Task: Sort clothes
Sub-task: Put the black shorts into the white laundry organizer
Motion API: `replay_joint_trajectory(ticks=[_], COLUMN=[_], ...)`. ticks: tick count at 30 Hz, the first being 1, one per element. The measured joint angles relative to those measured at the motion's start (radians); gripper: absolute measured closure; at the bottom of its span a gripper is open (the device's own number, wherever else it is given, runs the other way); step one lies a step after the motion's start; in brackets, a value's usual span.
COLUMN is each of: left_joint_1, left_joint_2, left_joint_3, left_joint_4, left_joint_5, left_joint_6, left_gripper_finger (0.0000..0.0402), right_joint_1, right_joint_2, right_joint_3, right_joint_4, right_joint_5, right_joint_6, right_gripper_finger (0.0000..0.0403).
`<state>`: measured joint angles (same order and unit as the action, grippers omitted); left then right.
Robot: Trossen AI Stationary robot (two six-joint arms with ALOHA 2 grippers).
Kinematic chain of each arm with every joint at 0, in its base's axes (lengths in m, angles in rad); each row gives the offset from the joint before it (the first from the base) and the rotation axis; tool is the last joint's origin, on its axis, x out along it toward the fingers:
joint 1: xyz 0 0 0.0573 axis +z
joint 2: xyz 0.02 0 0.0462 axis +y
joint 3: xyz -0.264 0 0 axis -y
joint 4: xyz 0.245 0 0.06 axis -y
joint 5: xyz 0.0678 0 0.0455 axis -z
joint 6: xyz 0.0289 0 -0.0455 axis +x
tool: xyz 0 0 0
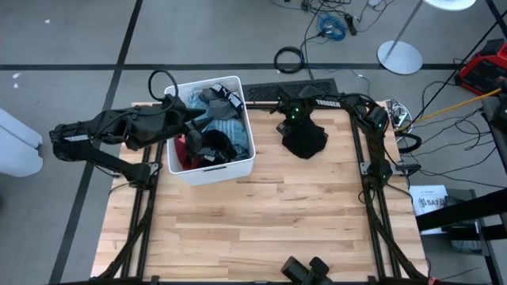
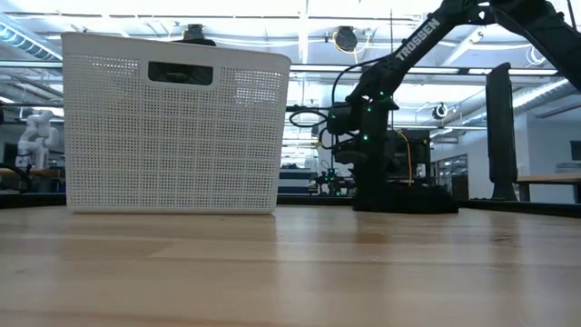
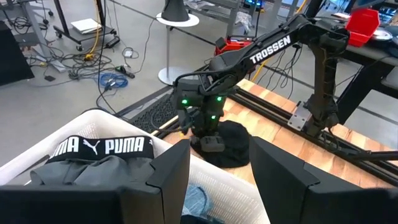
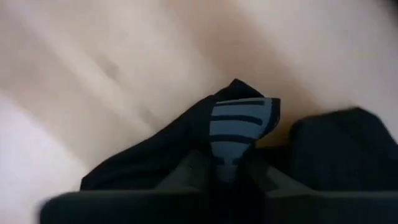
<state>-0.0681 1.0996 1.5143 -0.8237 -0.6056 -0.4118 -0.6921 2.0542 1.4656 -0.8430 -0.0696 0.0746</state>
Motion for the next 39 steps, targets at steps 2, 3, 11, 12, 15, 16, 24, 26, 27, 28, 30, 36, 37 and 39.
replay_joint_trajectory(ticks=[2, 3, 11, 12, 15, 16, 24, 26, 27, 28, 30, 36, 37, 39], left_joint_1=[0.0, 0.0, 0.001, 0.001, 0.001, 0.001, 0.003, 0.004, 0.003, 0.003, 0.003, 0.033, 0.043, 0.063], left_joint_2=[0.0, 0.0, 0.0, 0.0, 0.0, 0.0, 0.016, 0.039, 0.054, 0.073, 0.112, 0.238, 0.254, 0.277], left_joint_3=[0.0, 0.0, 0.0, 0.0, 0.0, 0.0, 0.0, 0.0, 0.0, 0.0, 0.0, 0.0, 0.0, 0.0], left_joint_4=[-0.001, -0.001, 0.003, 0.004, 0.006, 0.006, 0.162, 0.26, 0.313, 0.368, 0.493, 0.781, 0.786, 0.782], left_joint_5=[0.0, 0.0, 0.0, 0.0, 0.0, 0.0, 0.133, 0.294, 0.386, 0.477, 0.621, 0.803, 0.82, 0.84], left_joint_6=[0.0, 0.001, 0.044, 0.051, 0.055, 0.055, 0.062, 0.095, 0.109, 0.12, 0.141, 0.152, 0.134, 0.084], left_gripper_finger=[0.0227, 0.0227, 0.0227, 0.0227, 0.0227, 0.0227, 0.0227, 0.0227, 0.0227, 0.0227, 0.0227, 0.0227, 0.0227, 0.0227], right_joint_1=[0.011, 0.019, 0.102, 0.115, 0.155, 0.167, 0.256, 0.268, 0.274, 0.283, 0.31, 0.436, 0.454, 0.492], right_joint_2=[-0.008, -0.017, -0.233, -0.276, -0.416, -0.466, -0.845, -0.909, -0.935, -0.956, -0.982, -0.951, -0.936, -0.9], right_joint_3=[0.0, 0.0, 0.0, 0.0, 0.0, 0.0, 0.001, 0.001, 0.001, 0.001, 0.001, 0.002, 0.002, 0.002], right_joint_4=[-0.04, -0.06, -0.08, -0.087, -0.117, -0.126, -0.055, 0.004, 0.042, 0.079, 0.164, 0.303, 0.3, 0.298], right_joint_5=[-0.011, -0.011, -0.014, -0.015, -0.027, -0.045, -0.334, -0.406, -0.446, -0.483, -0.565, -0.67, -0.668, -0.661], right_joint_6=[-0.025, -0.029, 0.011, 0.017, 0.019, 0.018, -0.026, 0.013, 0.038, 0.059, 0.094, 0.143, 0.147, 0.15], right_gripper_finger=[0.0387, 0.0387, 0.0397, 0.0397, 0.0398, 0.0398, 0.0398, 0.0398, 0.0398, 0.0398, 0.0398, 0.0398, 0.0398, 0.0398])
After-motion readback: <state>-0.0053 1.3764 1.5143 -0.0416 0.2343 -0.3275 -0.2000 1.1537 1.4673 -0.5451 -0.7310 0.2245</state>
